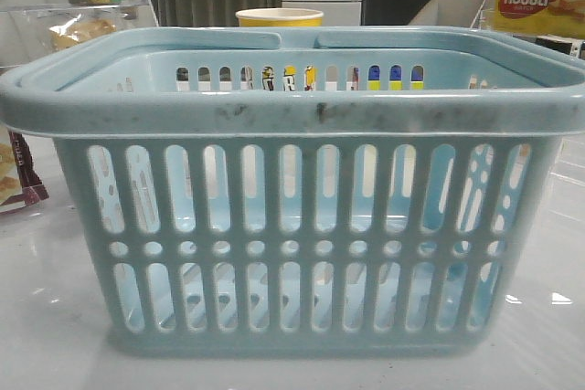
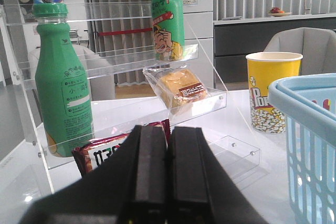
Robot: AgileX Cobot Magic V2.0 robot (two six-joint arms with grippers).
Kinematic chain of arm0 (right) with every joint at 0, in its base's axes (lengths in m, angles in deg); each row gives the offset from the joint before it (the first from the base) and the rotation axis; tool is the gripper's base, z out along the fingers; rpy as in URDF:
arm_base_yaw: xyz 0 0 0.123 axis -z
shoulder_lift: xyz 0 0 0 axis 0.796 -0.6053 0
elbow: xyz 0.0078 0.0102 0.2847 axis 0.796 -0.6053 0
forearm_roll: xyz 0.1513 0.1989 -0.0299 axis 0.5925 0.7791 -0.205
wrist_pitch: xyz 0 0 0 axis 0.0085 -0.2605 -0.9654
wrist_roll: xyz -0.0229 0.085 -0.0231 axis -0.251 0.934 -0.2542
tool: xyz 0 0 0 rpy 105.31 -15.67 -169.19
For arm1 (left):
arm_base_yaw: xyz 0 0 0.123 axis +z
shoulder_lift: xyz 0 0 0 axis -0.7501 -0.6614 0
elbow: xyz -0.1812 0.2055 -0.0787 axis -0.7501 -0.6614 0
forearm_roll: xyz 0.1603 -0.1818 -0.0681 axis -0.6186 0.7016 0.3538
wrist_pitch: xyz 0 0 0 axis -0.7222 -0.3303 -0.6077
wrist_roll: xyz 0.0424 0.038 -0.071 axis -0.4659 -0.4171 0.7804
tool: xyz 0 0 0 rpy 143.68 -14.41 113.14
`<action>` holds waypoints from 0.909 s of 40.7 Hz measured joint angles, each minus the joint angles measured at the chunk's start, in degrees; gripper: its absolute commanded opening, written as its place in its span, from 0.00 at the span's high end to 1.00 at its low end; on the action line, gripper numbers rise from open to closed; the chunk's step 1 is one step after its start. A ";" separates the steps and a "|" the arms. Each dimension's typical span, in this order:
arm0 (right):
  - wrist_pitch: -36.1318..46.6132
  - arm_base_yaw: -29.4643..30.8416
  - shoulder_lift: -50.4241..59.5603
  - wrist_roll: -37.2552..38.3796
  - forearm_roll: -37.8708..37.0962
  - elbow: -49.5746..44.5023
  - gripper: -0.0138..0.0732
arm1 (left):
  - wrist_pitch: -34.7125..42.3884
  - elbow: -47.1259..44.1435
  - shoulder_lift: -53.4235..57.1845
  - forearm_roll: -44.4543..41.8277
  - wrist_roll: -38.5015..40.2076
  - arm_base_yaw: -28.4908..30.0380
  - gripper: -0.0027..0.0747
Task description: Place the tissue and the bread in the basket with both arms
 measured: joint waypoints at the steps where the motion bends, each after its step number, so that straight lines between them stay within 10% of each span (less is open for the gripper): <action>1: 0.00 0.00 0.00 0.00 0.00 0.00 0.78 | 0.00 0.00 0.00 0.00 0.00 0.00 0.85; 22: 5.30 0.00 0.00 -0.13 0.00 0.44 0.78 | 5.09 0.00 0.00 0.00 0.00 0.00 0.85; 37: -9.17 0.00 -3.25 -0.13 0.53 23.68 0.78 | 2.23 17.24 -1.16 0.00 0.00 0.00 0.85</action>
